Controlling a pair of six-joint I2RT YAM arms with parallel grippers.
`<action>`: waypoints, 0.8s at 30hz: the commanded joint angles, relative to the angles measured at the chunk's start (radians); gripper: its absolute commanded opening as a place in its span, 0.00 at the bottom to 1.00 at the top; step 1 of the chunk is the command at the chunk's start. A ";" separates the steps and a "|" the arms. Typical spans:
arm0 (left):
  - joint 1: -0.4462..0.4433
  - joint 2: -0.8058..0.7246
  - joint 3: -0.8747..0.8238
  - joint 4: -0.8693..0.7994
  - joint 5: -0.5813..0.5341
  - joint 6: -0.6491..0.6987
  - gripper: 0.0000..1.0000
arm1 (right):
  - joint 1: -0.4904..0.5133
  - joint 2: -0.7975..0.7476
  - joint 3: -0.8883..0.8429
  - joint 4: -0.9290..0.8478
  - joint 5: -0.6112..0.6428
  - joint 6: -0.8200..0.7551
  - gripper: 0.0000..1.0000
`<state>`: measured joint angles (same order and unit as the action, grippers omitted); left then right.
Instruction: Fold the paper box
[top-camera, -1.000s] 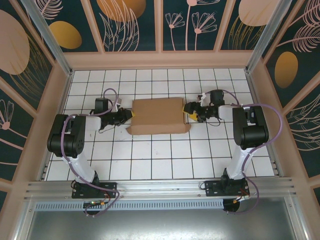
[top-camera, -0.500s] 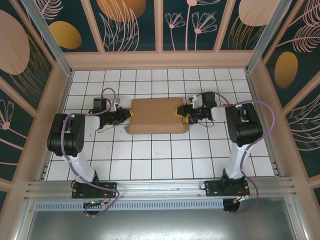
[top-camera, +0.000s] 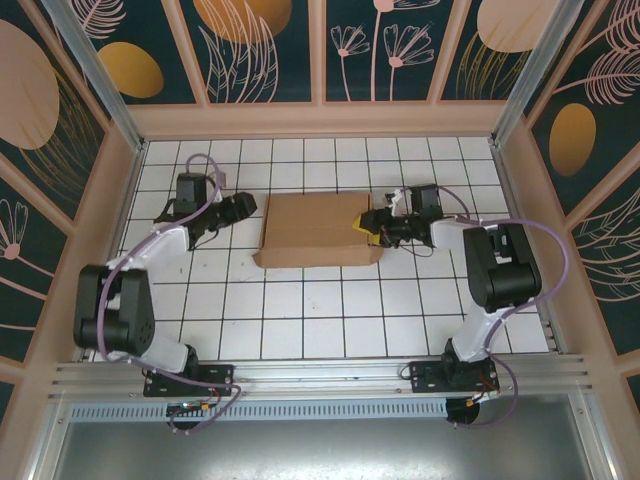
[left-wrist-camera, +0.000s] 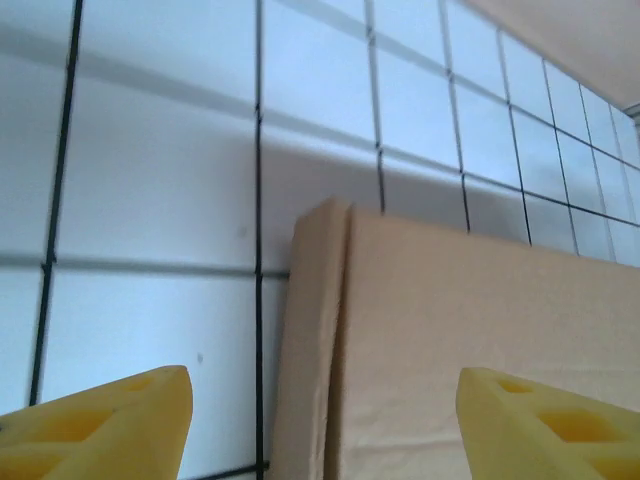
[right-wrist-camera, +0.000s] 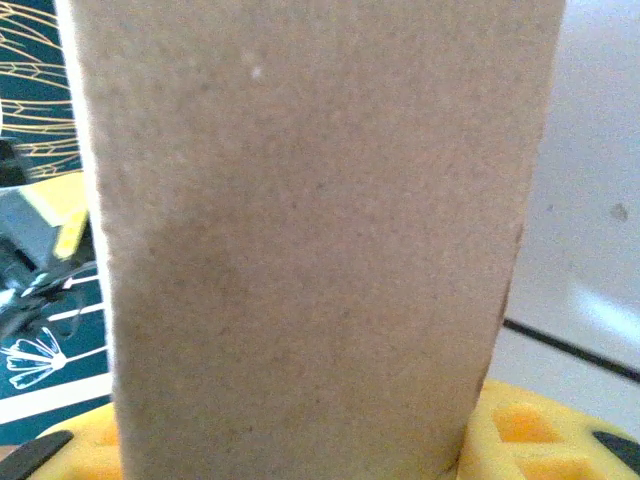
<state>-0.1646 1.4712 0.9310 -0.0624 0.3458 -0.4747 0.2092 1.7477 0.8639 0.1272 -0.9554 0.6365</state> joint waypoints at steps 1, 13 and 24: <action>-0.178 -0.063 0.065 -0.135 -0.264 0.208 0.70 | -0.003 -0.068 -0.017 -0.098 0.013 0.033 0.43; -0.612 -0.180 -0.046 -0.091 -0.580 0.709 0.72 | 0.044 -0.259 -0.093 -0.135 0.007 0.153 0.42; -0.628 -0.199 -0.057 -0.139 -0.506 0.896 0.72 | 0.056 -0.347 -0.147 -0.011 -0.050 0.270 0.42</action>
<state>-0.7876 1.2999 0.8803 -0.1688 -0.1905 0.3519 0.2634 1.4384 0.7204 0.0555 -0.9501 0.8715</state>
